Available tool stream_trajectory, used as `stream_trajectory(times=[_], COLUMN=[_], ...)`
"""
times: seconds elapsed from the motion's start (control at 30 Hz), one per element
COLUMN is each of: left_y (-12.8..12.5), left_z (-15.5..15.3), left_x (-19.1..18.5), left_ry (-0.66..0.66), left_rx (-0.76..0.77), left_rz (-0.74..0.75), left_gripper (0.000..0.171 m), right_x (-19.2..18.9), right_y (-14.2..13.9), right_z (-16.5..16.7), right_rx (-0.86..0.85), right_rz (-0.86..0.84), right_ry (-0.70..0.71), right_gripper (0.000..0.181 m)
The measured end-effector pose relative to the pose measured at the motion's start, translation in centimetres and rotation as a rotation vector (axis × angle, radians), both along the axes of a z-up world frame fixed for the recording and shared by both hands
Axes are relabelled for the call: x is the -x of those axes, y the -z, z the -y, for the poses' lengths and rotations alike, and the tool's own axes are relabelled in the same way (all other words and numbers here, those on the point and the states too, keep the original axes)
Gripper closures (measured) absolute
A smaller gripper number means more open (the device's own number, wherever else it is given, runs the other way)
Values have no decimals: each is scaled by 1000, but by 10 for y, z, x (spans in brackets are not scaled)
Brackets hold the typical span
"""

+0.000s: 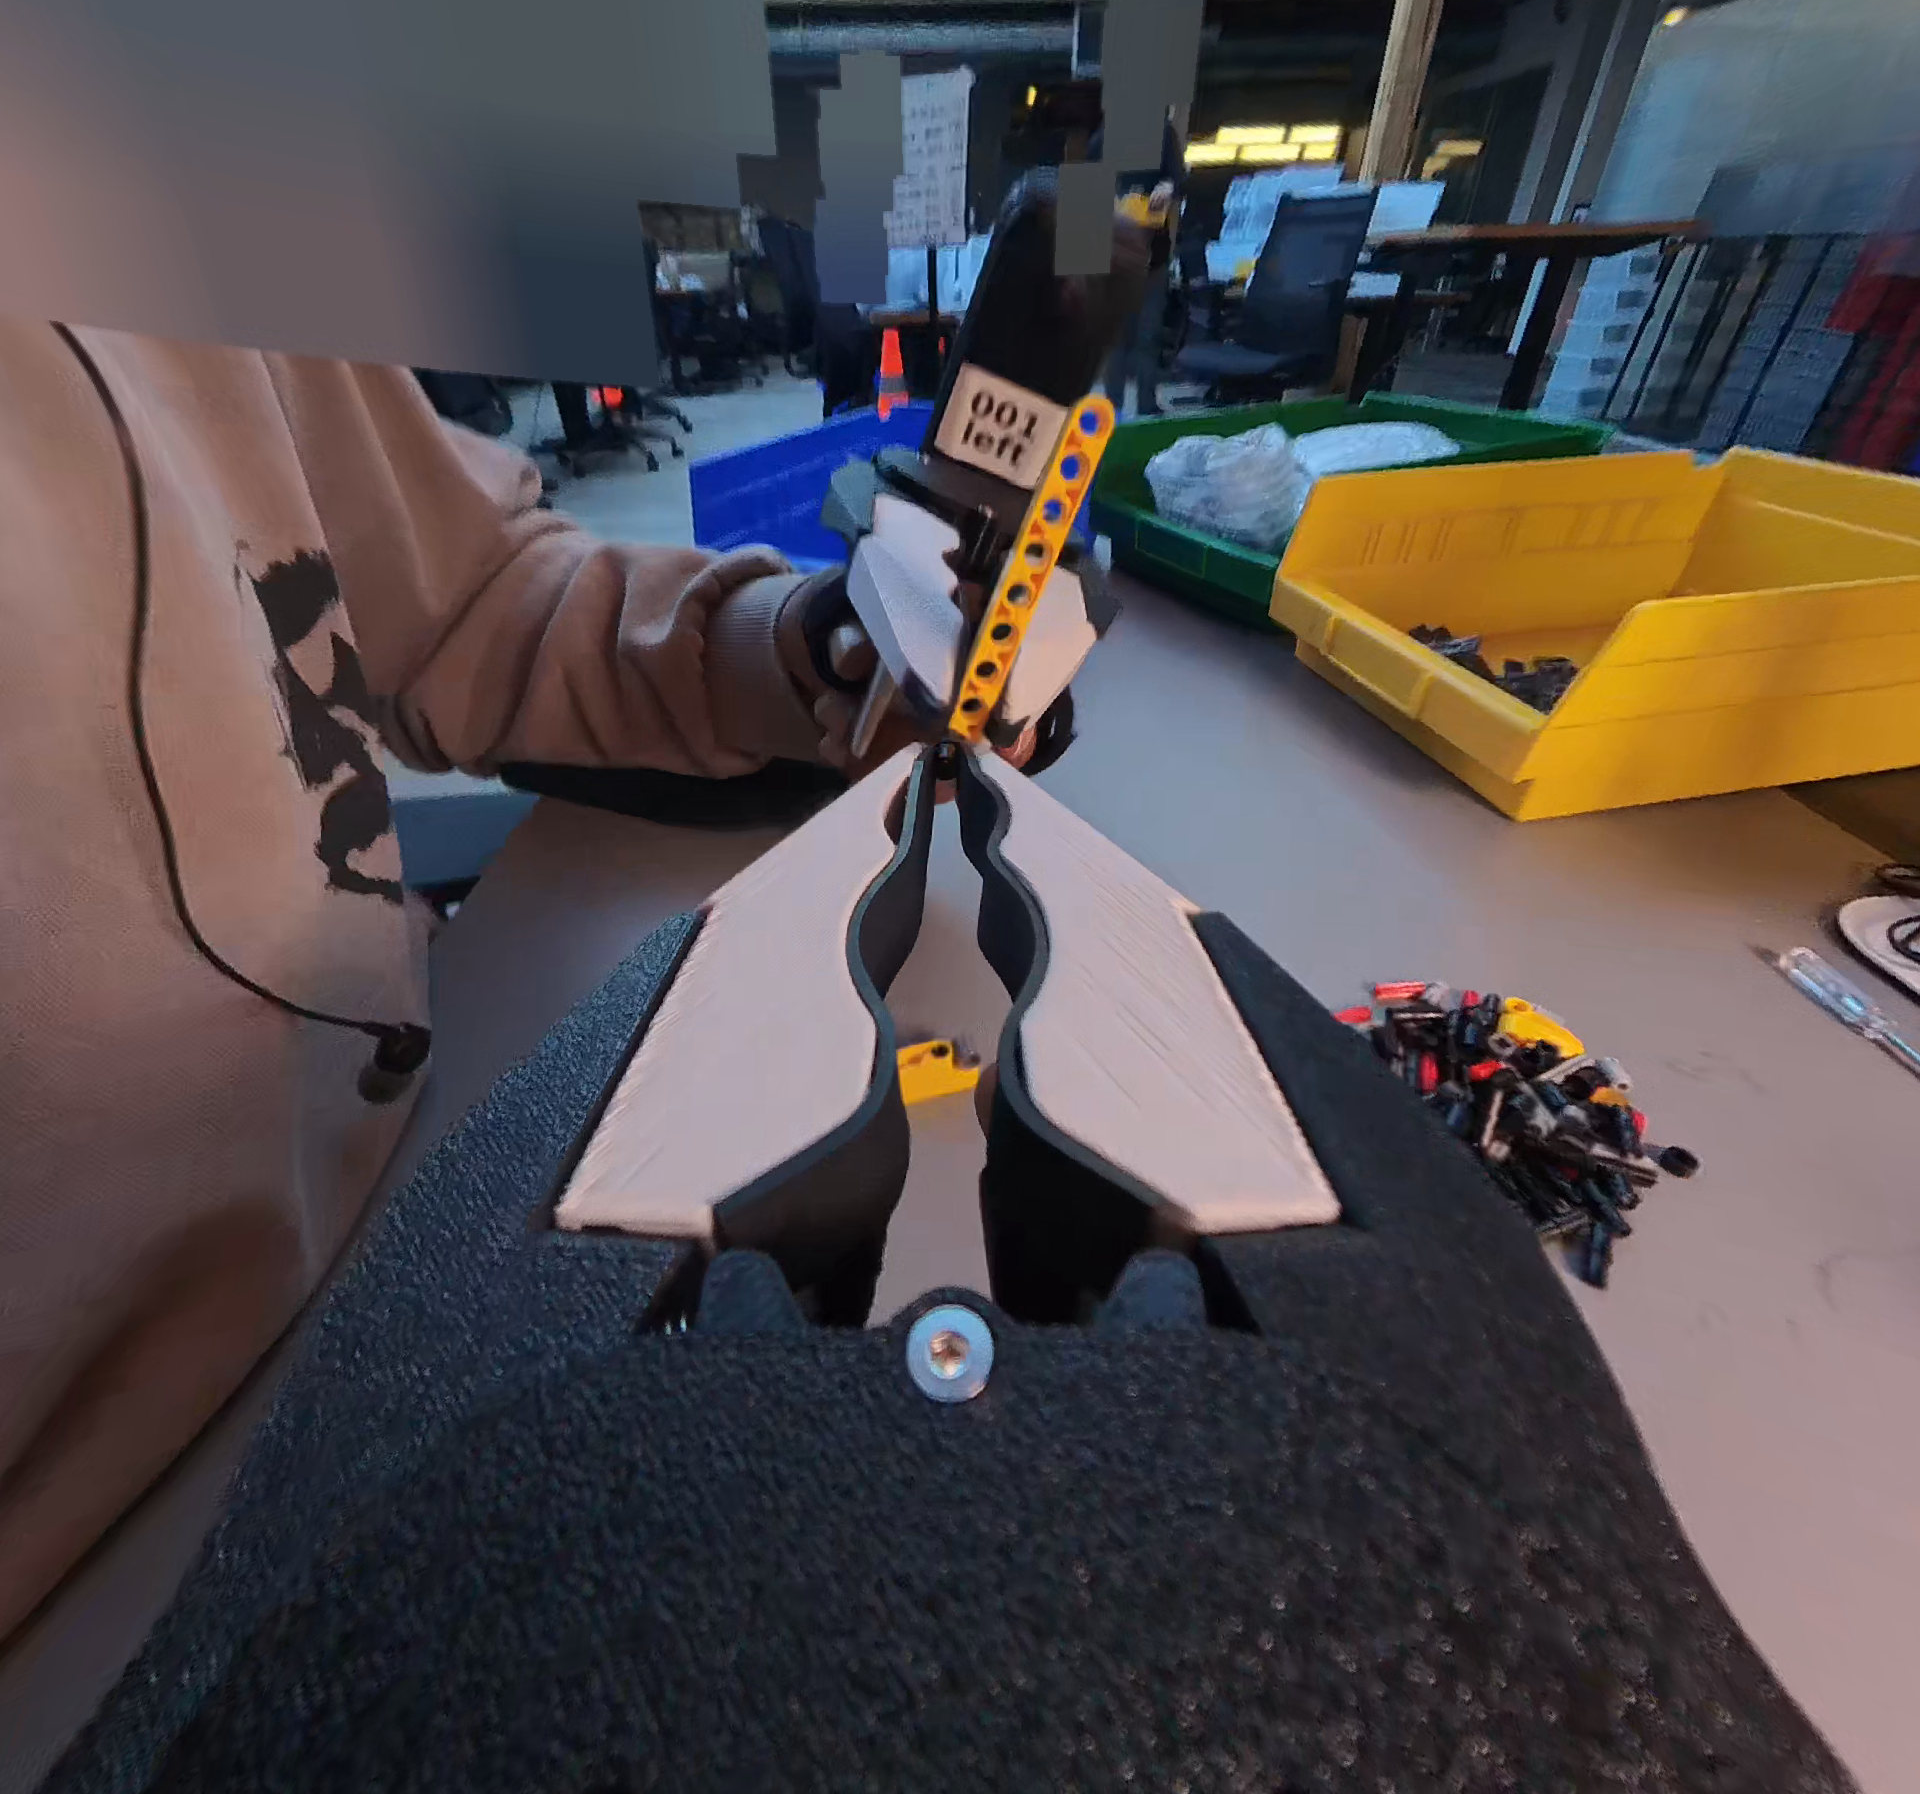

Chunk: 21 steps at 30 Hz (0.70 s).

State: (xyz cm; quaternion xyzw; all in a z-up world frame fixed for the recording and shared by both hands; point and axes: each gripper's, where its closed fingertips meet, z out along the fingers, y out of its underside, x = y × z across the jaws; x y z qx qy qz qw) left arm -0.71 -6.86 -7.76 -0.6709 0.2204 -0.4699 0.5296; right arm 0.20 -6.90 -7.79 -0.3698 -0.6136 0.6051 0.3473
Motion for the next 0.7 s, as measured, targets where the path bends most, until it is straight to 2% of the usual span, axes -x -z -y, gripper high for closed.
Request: stream_trajectory(times=[0.07,0.17,0.33,0.47,0.7], left_y=[-5,-8,11,23,24], left_z=[-5,-10,-25,-44,-48], left_x=[36,59,61,82,105], left_ry=[-92,-171,-215,-381,-575], left_rx=[-3,-26,42,75,21], left_rz=[9,-8,21,2,-121], left_gripper=[165,165,165,165,166], right_x=[-9,-15,-4,7,19], right_y=[-28,-31,-9,11,30], right_z=[-28,-50,-48,-62,-89], right_rx=[112,50,45,-29,-78], right_rz=[-79,-91,-30,21,82], right_ry=[54,129,126,224,381], right_gripper=[179,178,178,178,177])
